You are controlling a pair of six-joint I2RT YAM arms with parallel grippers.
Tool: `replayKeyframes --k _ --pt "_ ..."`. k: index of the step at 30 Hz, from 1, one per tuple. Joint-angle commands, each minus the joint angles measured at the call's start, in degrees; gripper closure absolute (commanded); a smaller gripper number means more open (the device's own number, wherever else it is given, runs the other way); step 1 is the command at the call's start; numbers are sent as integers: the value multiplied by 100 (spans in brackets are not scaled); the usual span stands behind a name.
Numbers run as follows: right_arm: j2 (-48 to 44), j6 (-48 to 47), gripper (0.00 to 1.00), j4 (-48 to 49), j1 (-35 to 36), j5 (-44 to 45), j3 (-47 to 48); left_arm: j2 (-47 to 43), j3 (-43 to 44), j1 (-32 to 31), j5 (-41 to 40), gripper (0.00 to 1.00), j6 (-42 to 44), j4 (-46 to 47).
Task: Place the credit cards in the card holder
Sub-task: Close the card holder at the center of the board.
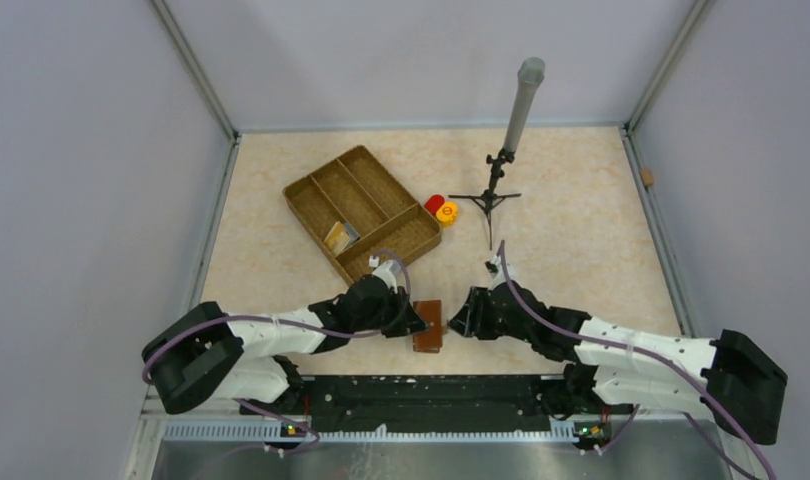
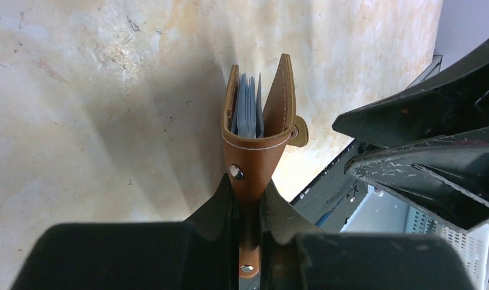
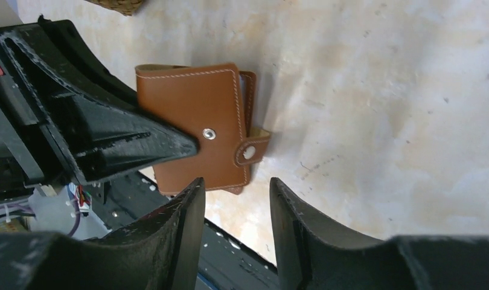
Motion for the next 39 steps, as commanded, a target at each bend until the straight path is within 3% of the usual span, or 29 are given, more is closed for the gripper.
replayKeyframes --k 1,18,26,33,39 --pt "501 -30 59 234 181 409 542 52 195 11 -137 100 150 -214" --pt "1935 -46 67 -891 497 1045 1751 31 223 6 -110 100 195 -282" --pt "2001 -34 82 -888 544 1083 1792 20 214 6 -110 100 195 -291" --pt "2166 -23 82 -883 548 1004 1808 16 216 6 -110 100 195 -291" --pt "2095 12 100 -863 541 962 1783 -9 207 6 -114 100 195 -308"
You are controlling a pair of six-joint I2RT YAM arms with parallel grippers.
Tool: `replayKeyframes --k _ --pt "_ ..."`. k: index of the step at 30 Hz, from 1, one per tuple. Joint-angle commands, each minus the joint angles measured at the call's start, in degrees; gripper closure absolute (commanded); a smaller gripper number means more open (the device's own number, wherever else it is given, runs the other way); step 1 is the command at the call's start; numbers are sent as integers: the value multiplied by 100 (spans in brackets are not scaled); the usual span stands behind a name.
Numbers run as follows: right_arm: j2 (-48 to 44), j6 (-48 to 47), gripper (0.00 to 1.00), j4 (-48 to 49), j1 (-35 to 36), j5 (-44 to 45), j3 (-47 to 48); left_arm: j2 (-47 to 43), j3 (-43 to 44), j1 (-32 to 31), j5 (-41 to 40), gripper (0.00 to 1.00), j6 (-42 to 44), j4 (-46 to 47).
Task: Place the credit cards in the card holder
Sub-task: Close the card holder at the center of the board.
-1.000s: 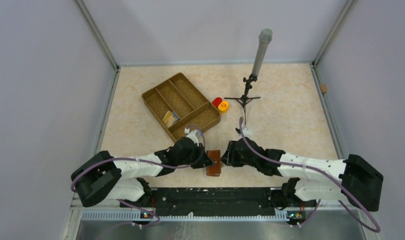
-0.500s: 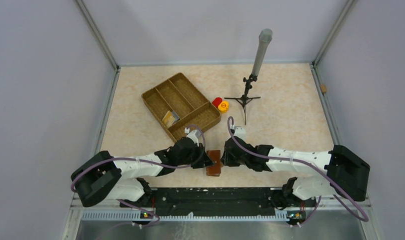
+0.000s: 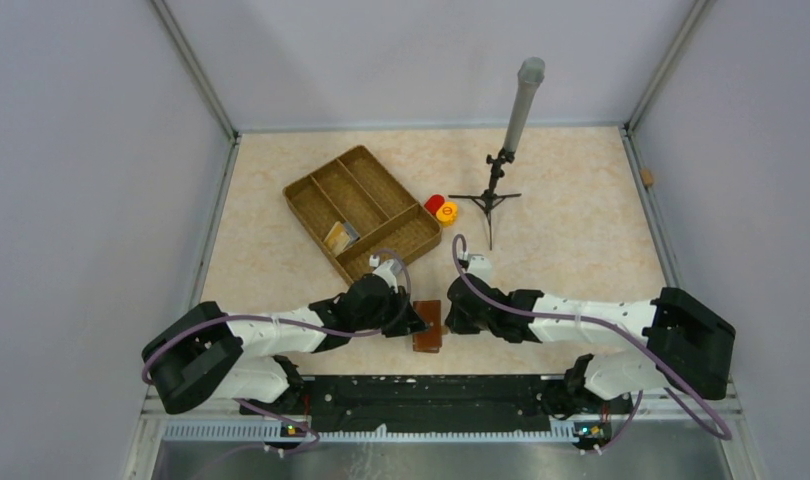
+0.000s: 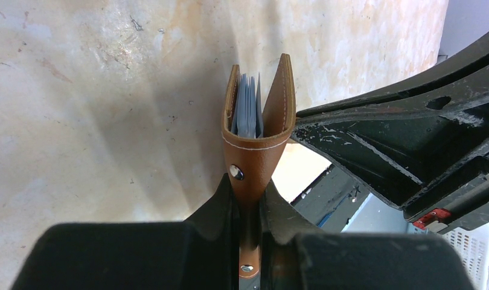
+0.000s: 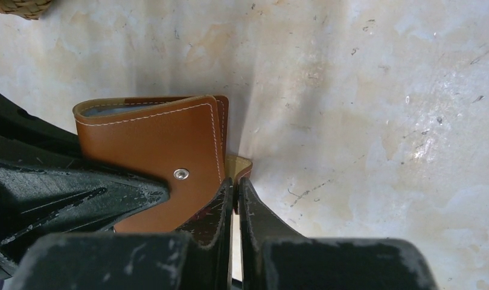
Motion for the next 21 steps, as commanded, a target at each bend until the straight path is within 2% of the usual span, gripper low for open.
replayKeyframes --k 1,3,8,16,21 --pt "-135 43 100 50 75 32 196 -2 114 6 -91 100 178 -98" --pt "-249 63 100 80 71 1 139 11 126 6 -90 100 182 -117" --pt "-393 101 89 42 74 -18 75 10 135 6 -90 100 182 -125" --pt "-348 105 89 6 70 -68 77 8 136 6 -89 100 182 -129" --pt "-307 128 94 -87 75 -71 68 -1 135 6 -89 100 182 -130"
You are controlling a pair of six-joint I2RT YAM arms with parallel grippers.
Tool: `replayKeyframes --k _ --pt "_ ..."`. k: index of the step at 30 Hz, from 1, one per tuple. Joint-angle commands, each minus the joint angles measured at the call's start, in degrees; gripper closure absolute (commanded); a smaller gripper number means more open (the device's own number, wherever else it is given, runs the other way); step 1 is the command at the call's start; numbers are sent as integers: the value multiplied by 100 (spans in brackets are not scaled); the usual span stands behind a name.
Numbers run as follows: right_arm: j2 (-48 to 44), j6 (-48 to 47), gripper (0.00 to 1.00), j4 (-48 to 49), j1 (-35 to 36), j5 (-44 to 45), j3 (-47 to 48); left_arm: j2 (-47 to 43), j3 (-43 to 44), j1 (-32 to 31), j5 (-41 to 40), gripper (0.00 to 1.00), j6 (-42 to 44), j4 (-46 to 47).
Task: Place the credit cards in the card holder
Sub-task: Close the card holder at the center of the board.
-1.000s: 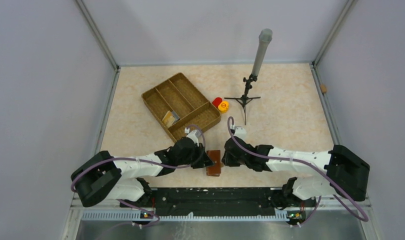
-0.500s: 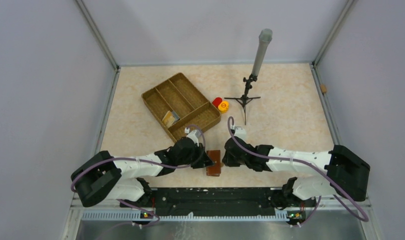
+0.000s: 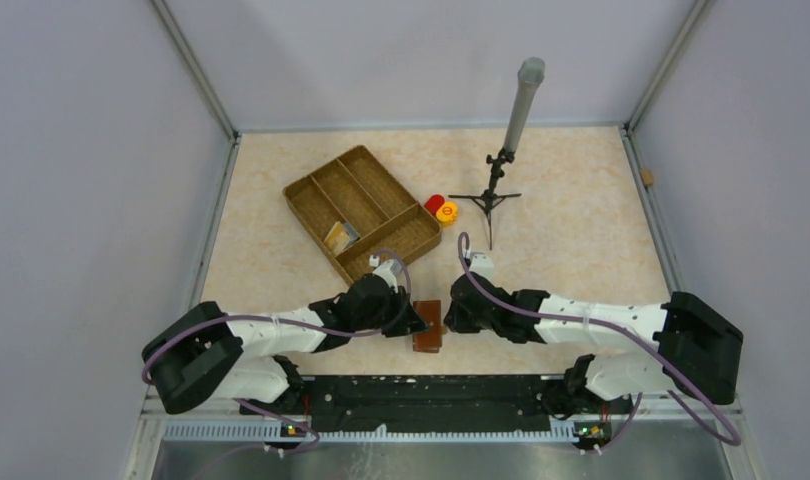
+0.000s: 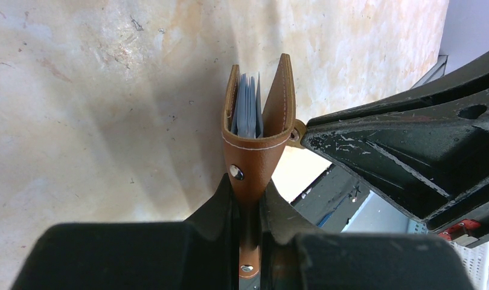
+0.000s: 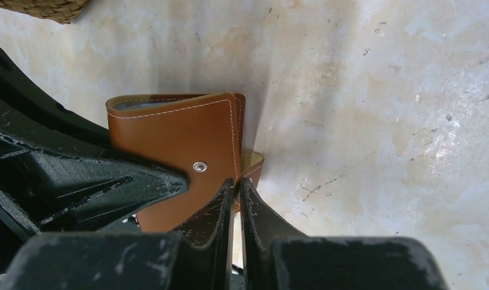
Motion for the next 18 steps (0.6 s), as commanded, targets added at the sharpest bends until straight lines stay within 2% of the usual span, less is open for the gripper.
replayKeyframes --k 1,6,9,18 --pt "-43 50 94 -98 69 2 71 0 129 6 -86 100 180 -123" --pt "47 50 100 -144 76 -64 77 -21 121 6 -99 100 175 -136" --pt "44 61 100 -34 71 -146 37 -30 114 6 -101 100 171 -145" --pt "-391 231 100 1591 67 -361 -757 -36 120 6 -91 100 178 -158"
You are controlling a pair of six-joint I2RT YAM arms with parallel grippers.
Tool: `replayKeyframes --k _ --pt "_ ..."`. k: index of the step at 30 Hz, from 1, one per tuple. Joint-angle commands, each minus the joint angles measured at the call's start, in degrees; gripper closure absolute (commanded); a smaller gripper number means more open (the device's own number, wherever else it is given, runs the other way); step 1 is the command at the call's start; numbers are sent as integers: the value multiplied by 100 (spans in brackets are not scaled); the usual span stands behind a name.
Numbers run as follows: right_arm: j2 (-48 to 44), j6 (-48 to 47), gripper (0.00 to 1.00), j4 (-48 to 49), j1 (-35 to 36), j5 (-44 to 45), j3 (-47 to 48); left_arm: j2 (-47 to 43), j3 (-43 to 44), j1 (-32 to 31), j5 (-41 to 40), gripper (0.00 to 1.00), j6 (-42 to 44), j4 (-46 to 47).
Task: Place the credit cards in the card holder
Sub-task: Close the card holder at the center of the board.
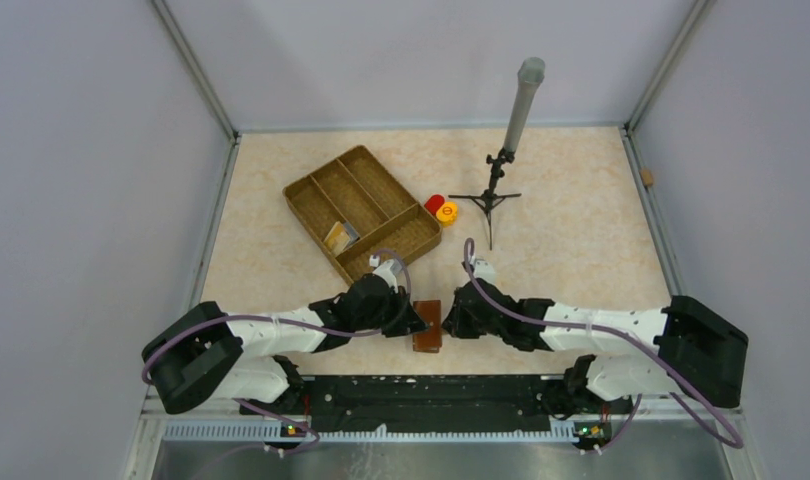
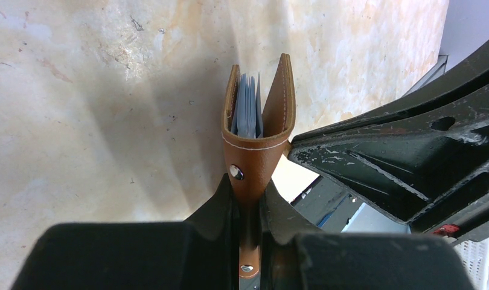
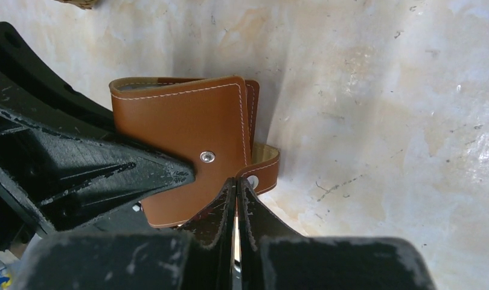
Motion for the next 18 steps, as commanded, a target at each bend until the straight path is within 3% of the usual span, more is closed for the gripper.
replayKeyframes --k 1,18 --pt "-326 157 100 977 72 3 -370 -30 120 6 -87 100 180 -154" --pt "-417 216 100 2727 73 -209 -1070 43 144 6 -30 100 197 -156"
